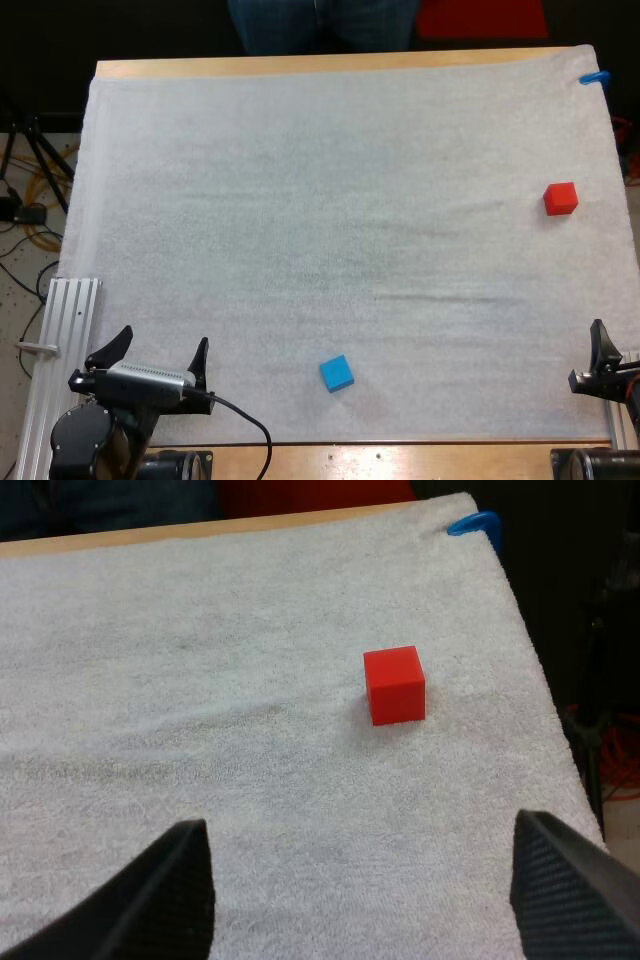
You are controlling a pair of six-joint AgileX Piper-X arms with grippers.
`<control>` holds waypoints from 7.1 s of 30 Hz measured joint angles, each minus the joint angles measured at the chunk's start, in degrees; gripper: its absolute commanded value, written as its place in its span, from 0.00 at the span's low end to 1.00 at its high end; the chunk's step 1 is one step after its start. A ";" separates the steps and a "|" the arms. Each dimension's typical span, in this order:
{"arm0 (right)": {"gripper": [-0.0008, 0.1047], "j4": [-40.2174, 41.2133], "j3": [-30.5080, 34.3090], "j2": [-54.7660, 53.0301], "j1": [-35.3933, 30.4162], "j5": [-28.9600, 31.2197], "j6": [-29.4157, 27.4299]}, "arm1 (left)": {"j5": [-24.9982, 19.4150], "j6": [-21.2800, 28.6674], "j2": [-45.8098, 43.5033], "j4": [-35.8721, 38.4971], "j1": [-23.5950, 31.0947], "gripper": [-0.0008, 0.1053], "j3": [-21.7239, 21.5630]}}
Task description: Stack red cube on blue cube
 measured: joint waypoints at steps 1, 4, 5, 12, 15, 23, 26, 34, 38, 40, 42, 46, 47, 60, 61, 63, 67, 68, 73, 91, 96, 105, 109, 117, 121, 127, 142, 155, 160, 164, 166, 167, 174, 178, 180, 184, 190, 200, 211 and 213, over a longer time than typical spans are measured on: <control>0.59 0.00 0.00 0.00 0.00 0.00 0.00 | 0.00 0.00 0.00 0.00 0.00 0.83 0.00; 0.59 0.00 0.00 0.00 0.00 0.00 0.00 | 0.00 0.00 0.00 0.00 0.00 0.83 0.00; 0.59 0.00 0.00 0.00 0.00 0.00 0.00 | 0.00 0.00 0.00 0.00 0.00 0.83 0.00; 0.59 0.00 0.00 0.00 0.00 0.00 0.00 | 0.00 0.00 0.00 0.00 0.00 0.83 0.00; 0.59 0.00 0.00 0.00 0.00 0.00 0.00 | 0.00 0.00 0.00 0.00 0.00 0.83 0.00; 0.59 0.14 -0.17 0.00 0.00 0.00 0.00 | 0.69 0.00 0.00 0.00 0.00 0.83 0.00; 0.59 0.46 -1.89 0.00 0.00 0.59 0.00 | 1.87 0.00 0.00 0.00 -0.26 0.83 -1.46; 0.59 1.96 -11.47 7.42 0.00 1.14 0.00 | 2.61 0.00 3.91 0.00 -8.00 0.83 -11.85; 0.59 3.86 -16.05 12.60 0.00 1.14 0.00 | 3.32 0.00 9.19 1.61 -12.49 0.83 -15.78; 0.59 4.46 -18.59 15.62 0.00 1.14 0.00 | 5.04 0.00 12.19 2.64 -15.30 0.83 -18.05; 0.59 5.18 -20.61 18.00 0.00 0.80 0.00 | 6.17 0.00 14.27 2.85 -17.70 0.83 -19.77; 0.59 8.06 -24.29 22.63 0.00 -2.68 0.00 | 7.53 0.00 17.62 3.06 -23.07 0.83 -23.12; 0.59 8.40 -24.59 23.25 0.00 -3.35 0.00 | 7.56 0.00 17.99 3.16 -23.84 0.83 -23.53; 0.60 7.64 -32.81 43.81 0.00 -3.30 -0.15 | 8.10 0.00 20.62 5.32 -28.77 0.83 -25.09; 0.60 6.76 -34.12 46.25 0.00 -2.90 -0.37 | 8.12 0.00 20.62 5.46 -28.77 0.83 -25.09; 0.61 5.14 -36.19 50.86 0.00 -2.25 -0.36 | 8.12 0.00 20.62 5.61 -28.77 0.83 -25.09; 0.73 3.44 -40.96 62.84 0.00 -1.87 -1.05 | 8.12 0.00 20.62 5.60 -28.77 0.83 -25.09; 0.74 3.45 -41.75 64.53 0.00 -1.87 -1.26 | 8.12 0.00 20.62 5.60 -28.77 0.83 -25.09; 0.73 2.97 -47.57 77.32 0.00 0.00 -2.78 | 8.12 0.00 20.62 5.60 -28.77 0.83 -25.09; 0.73 -5.09 -51.01 104.18 -1.15 2.78 -6.00 | 8.91 -0.29 20.62 5.60 -28.77 0.83 -25.09; 0.73 -6.03 -51.01 109.04 -2.37 2.65 -6.00 | 8.94 -0.42 20.62 5.60 -28.77 0.83 -25.09; 0.43 -5.85 -51.01 113.50 -2.62 1.60 -5.72 | 8.94 -0.42 20.62 5.60 -28.77 0.83 -25.09; 0.24 -5.58 -51.24 113.50 -2.62 1.60 -5.58 | 8.94 -0.42 20.62 5.60 -28.77 0.83 -25.09; 0.21 -2.29 -53.90 112.05 -2.62 1.60 -5.05 | 8.94 -0.42 20.62 5.60 -28.77 0.83 -25.09; 0.21 -2.25 -54.53 106.56 -2.62 1.60 -5.05 | 8.94 -0.42 20.62 5.60 -28.77 0.83 -25.09; 0.21 0.92 -54.76 96.12 -2.62 1.60 -5.18 | 8.94 -0.42 20.62 5.60 -28.77 0.83 -25.09; 0.21 14.28 -54.64 78.47 20.09 1.60 -1.09 | 9.03 -0.55 20.62 11.92 -28.77 0.83 -25.09; 0.21 15.01 -49.90 77.28 50.46 4.37 7.25 | 8.49 -0.55 20.62 22.79 -28.77 0.83 -25.09; 0.21 14.86 -49.92 81.62 58.78 4.41 8.16 | 6.62 -0.55 20.62 23.23 -28.77 0.83 -25.09; 0.21 13.60 -49.82 85.61 61.79 3.59 8.16 | 6.46 -0.55 20.62 25.04 -28.77 0.83 -25.09; 0.21 12.75 -49.77 87.77 63.30 3.47 8.16 | 5.56 -0.55 20.62 26.53 -28.77 0.83 -25.09; 0.21 12.44 -49.77 88.30 63.66 3.47 8.16 | 5.44 -0.55 20.62 26.77 -28.77 0.83 -25.09; 0.21 6.69 -47.03 90.62 67.33 3.25 10.80 | 4.22 -0.55 20.62 26.96 -28.77 0.83 -25.09; 0.21 3.26 -44.09 90.62 69.17 3.25 12.61 | 4.09 -0.41 20.62 26.96 -28.77 0.83 -25.09; 0.21 2.21 -42.67 90.62 69.35 3.25 13.56 | 4.09 -0.41 20.62 26.96 -28.77 0.83 -25.09; 0.21 0.41 -39.56 90.62 69.31 3.25 14.22 | 4.09 -0.24 20.62 26.96 -28.77 0.83 -25.09; 0.21 -3.82 -37.71 90.93 69.31 3.25 14.33 | 4.09 -0.12 20.62 26.96 -28.77 0.83 -25.09; 0.21 -4.93 -37.71 96.96 69.31 3.25 14.44 | 4.09 -0.12 20.62 26.96 -28.77 0.83 -25.09; 0.29 -5.40 -37.71 97.30 69.31 2.82 14.43 | 3.90 -0.12 20.62 26.96 -28.77 0.83 -25.09; 0.43 -5.37 -37.71 97.30 69.31 2.74 14.43 | 3.90 -0.12 20.62 26.96 -28.77 0.83 -25.09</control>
